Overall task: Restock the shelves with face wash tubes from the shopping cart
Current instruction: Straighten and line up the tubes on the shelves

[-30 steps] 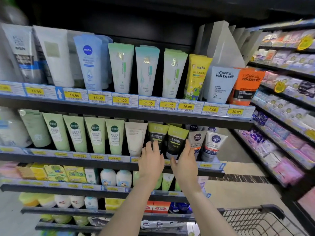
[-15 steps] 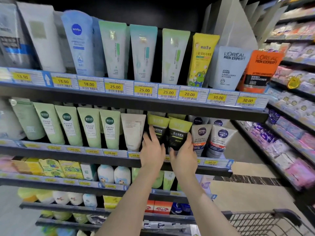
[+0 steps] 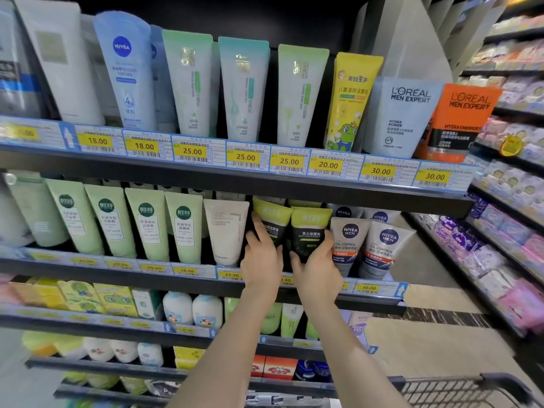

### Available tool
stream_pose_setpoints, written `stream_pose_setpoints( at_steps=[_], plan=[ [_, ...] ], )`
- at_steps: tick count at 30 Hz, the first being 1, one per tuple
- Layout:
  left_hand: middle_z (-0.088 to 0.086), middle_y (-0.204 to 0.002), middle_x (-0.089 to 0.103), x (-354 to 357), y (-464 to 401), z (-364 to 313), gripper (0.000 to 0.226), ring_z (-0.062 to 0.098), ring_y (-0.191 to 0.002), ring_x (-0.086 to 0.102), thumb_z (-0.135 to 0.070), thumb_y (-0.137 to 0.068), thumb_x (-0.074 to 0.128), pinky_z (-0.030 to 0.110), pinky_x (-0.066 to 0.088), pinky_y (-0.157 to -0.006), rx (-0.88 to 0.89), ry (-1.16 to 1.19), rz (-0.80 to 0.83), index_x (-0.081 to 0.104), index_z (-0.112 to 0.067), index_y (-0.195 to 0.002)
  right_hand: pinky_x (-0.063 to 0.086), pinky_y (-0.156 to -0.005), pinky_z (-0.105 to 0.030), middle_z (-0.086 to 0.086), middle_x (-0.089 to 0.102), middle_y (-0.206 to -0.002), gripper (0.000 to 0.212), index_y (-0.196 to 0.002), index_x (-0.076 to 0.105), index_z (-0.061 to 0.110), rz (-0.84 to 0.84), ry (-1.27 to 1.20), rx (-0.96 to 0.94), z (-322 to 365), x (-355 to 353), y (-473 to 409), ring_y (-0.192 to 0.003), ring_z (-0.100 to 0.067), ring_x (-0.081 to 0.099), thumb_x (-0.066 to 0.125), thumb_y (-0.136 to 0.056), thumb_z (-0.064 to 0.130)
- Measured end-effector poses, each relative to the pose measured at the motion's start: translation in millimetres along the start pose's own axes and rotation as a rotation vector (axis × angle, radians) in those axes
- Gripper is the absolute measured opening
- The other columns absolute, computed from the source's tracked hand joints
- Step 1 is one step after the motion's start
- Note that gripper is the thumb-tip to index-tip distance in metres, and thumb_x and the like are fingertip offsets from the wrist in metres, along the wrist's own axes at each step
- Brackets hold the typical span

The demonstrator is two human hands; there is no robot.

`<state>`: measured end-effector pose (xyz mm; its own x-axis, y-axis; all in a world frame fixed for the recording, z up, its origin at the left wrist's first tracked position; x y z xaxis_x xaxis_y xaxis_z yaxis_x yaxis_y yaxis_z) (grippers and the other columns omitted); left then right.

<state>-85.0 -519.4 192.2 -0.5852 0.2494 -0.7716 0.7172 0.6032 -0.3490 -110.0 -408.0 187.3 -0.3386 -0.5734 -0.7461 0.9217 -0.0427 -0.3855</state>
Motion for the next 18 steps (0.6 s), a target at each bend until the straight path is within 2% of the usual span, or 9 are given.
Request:
stream_pose_setpoints(
  at_steps=[6, 11, 18],
  plan=[
    [0.013, -0.124, 0.045, -0.8, 5.6, 1.0, 0.083, 0.027, -0.105, 0.058, -0.036, -0.09, 0.055, 0.034, 0.051, -0.071, -0.007, 0.025, -0.012, 0.002, -0.01, -0.149, 0.05, -0.07, -0.037, -0.009, 0.062, -0.113, 0.078, -0.142, 0.021, 0.011, -0.001, -0.007, 0.056, -0.8, 3.4, -1.4, -0.092, -0.033, 0.066, 0.06, -0.084, 0.047],
    [0.016, -0.119, 0.05, -4.9, 13.7, -1.3, 0.082, 0.029, -0.099, 0.061, -0.032, -0.085, 0.064, 0.037, 0.052, -0.07, -0.001, 0.093, -0.04, 0.017, -0.006, -0.147, 0.05, -0.069, -0.038, -0.009, 0.062, -0.115, 0.072, -0.141, 0.022, 0.014, -0.014, -0.039, 0.053, -0.5, 2.9, -0.1, -0.092, -0.034, 0.066, 0.06, -0.086, 0.041],
    [0.016, -0.125, 0.048, -6.7, 19.3, 2.9, 0.083, 0.029, -0.108, 0.058, -0.034, -0.085, 0.064, 0.035, 0.05, -0.082, -0.013, 0.129, -0.044, 0.017, -0.004, -0.146, 0.049, -0.068, -0.037, -0.009, 0.062, -0.112, 0.071, -0.14, 0.024, 0.014, -0.025, -0.055, 0.049, -0.9, 0.5, 3.3, -0.09, -0.034, 0.066, 0.06, -0.085, 0.041]
  ],
)
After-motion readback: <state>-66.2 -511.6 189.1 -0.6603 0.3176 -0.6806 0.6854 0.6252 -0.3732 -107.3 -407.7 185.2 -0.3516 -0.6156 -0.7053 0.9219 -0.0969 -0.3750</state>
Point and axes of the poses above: each hand's wrist, its own y-axis away from the middle knuckle, its own x-axis out of the palm, z = x × y, the point moved 4 cm from there along -y, towards the middle knuckle
